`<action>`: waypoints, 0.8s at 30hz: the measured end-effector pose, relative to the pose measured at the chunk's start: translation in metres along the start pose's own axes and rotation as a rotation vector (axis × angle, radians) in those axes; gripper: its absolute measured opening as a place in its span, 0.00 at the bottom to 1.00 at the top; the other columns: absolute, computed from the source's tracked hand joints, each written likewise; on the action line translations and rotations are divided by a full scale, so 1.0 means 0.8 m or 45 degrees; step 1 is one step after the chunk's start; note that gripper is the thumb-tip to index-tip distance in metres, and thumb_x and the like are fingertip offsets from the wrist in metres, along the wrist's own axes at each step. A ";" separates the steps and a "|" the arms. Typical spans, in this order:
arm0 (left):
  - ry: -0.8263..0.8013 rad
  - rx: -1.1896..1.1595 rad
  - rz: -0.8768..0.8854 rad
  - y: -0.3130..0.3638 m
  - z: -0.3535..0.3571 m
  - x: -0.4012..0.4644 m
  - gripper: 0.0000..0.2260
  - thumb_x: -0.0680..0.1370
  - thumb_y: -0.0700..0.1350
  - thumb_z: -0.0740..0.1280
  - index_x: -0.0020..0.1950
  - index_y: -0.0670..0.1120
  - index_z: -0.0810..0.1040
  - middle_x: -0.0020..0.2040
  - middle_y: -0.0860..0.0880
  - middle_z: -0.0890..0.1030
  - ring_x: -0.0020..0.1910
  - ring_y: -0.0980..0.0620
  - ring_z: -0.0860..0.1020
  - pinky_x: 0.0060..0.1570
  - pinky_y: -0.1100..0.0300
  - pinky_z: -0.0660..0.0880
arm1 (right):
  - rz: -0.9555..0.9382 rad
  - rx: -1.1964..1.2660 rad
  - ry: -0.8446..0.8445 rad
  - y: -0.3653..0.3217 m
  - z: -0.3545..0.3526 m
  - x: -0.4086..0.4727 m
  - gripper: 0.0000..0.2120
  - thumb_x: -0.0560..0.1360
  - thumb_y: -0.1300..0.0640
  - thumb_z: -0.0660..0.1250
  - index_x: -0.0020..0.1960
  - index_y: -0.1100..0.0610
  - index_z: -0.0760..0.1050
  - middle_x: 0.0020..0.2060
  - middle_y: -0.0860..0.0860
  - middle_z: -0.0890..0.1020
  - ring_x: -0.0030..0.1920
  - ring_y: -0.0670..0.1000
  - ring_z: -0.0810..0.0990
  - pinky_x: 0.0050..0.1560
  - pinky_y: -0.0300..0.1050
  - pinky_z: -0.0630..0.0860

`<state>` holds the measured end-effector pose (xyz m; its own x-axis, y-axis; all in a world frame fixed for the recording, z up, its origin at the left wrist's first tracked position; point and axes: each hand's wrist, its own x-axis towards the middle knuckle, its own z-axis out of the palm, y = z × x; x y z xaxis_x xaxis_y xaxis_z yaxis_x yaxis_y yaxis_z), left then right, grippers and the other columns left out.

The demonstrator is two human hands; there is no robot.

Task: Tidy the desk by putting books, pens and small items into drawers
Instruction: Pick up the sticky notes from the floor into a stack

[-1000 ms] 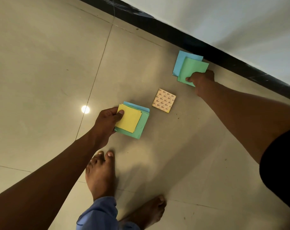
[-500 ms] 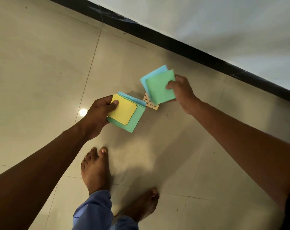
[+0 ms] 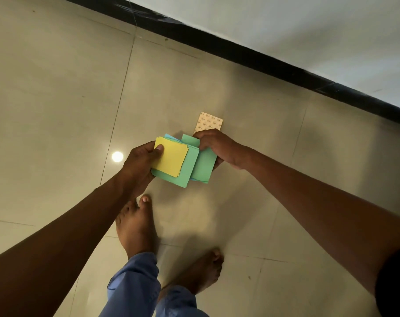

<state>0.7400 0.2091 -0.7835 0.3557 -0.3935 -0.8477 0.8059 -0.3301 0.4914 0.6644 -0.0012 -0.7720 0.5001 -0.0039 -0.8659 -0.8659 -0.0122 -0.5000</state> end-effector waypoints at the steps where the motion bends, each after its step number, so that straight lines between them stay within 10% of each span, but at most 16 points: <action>1: 0.008 -0.016 -0.009 -0.010 -0.003 -0.003 0.14 0.86 0.43 0.60 0.70 0.42 0.77 0.58 0.43 0.80 0.53 0.48 0.76 0.51 0.56 0.76 | -0.004 0.005 0.004 0.002 0.007 0.000 0.15 0.77 0.65 0.59 0.60 0.67 0.77 0.47 0.59 0.79 0.44 0.57 0.81 0.33 0.48 0.81; 9: 0.033 0.014 -0.095 -0.040 -0.011 -0.004 0.15 0.85 0.45 0.61 0.70 0.43 0.77 0.59 0.41 0.80 0.56 0.44 0.76 0.60 0.46 0.74 | 0.038 0.154 0.013 0.003 0.056 -0.003 0.20 0.77 0.56 0.58 0.62 0.67 0.76 0.46 0.59 0.78 0.38 0.51 0.79 0.32 0.41 0.78; 14: 0.139 0.049 -0.092 -0.038 -0.015 0.003 0.14 0.85 0.46 0.63 0.69 0.45 0.78 0.55 0.44 0.80 0.52 0.45 0.77 0.52 0.52 0.76 | 0.055 0.224 0.078 0.006 0.068 0.013 0.14 0.84 0.53 0.56 0.45 0.58 0.73 0.39 0.56 0.77 0.39 0.52 0.80 0.32 0.42 0.79; 20: 0.223 0.034 -0.076 -0.031 -0.020 0.009 0.12 0.85 0.45 0.63 0.68 0.48 0.79 0.53 0.46 0.79 0.51 0.46 0.76 0.53 0.52 0.74 | -0.290 -0.793 0.774 0.037 0.039 0.056 0.08 0.79 0.51 0.64 0.52 0.53 0.80 0.48 0.52 0.83 0.50 0.56 0.82 0.48 0.52 0.80; 24: 0.249 0.020 -0.079 -0.036 -0.027 0.017 0.12 0.85 0.45 0.63 0.68 0.48 0.78 0.55 0.45 0.79 0.52 0.45 0.75 0.54 0.50 0.74 | -0.216 -1.247 0.989 0.052 0.003 0.083 0.24 0.74 0.56 0.72 0.68 0.56 0.72 0.62 0.57 0.74 0.61 0.60 0.73 0.53 0.55 0.78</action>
<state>0.7314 0.2317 -0.8135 0.3920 -0.1988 -0.8983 0.8221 -0.3627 0.4390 0.6612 0.0006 -0.8504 0.7652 -0.5110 -0.3916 -0.5873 -0.8032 -0.0994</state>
